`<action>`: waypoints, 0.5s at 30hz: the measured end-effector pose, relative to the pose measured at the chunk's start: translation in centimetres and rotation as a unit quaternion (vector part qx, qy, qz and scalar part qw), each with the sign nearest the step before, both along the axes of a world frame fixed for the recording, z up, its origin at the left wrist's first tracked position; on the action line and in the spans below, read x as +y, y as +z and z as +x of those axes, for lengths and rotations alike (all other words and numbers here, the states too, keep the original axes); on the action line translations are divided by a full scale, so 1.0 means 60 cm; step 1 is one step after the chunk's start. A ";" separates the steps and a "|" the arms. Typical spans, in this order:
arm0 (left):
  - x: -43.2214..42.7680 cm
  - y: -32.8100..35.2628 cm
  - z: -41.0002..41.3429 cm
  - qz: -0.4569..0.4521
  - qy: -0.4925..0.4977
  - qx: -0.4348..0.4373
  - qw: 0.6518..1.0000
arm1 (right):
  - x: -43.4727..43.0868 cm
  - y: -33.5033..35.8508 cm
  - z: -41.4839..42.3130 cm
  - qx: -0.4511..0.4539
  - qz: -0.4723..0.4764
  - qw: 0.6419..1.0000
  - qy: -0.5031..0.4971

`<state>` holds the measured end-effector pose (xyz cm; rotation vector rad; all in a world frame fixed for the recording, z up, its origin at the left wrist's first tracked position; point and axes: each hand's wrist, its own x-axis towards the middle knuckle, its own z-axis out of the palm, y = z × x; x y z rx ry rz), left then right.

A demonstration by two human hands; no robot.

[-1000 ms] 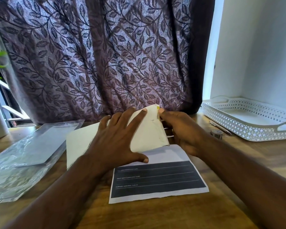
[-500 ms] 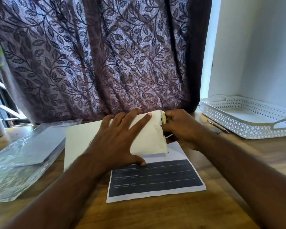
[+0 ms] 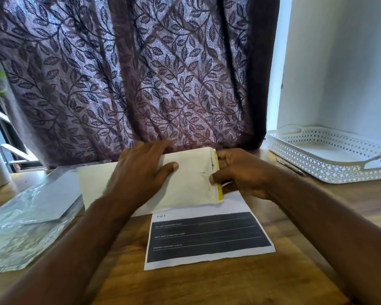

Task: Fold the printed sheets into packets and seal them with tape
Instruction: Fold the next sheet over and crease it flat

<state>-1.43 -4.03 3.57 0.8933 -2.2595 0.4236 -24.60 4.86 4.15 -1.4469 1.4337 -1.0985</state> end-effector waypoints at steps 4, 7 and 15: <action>-0.002 0.014 0.011 -0.001 0.001 0.019 1.000 | 0.001 -0.014 0.012 0.020 0.010 1.000 0.002; -0.005 0.028 0.020 -0.007 -0.005 0.035 0.999 | 0.001 -0.020 0.022 0.050 -0.025 0.998 0.010; 0.011 0.042 0.007 0.049 -0.009 0.112 0.992 | -0.010 -0.016 0.005 -0.108 -0.141 0.977 -0.119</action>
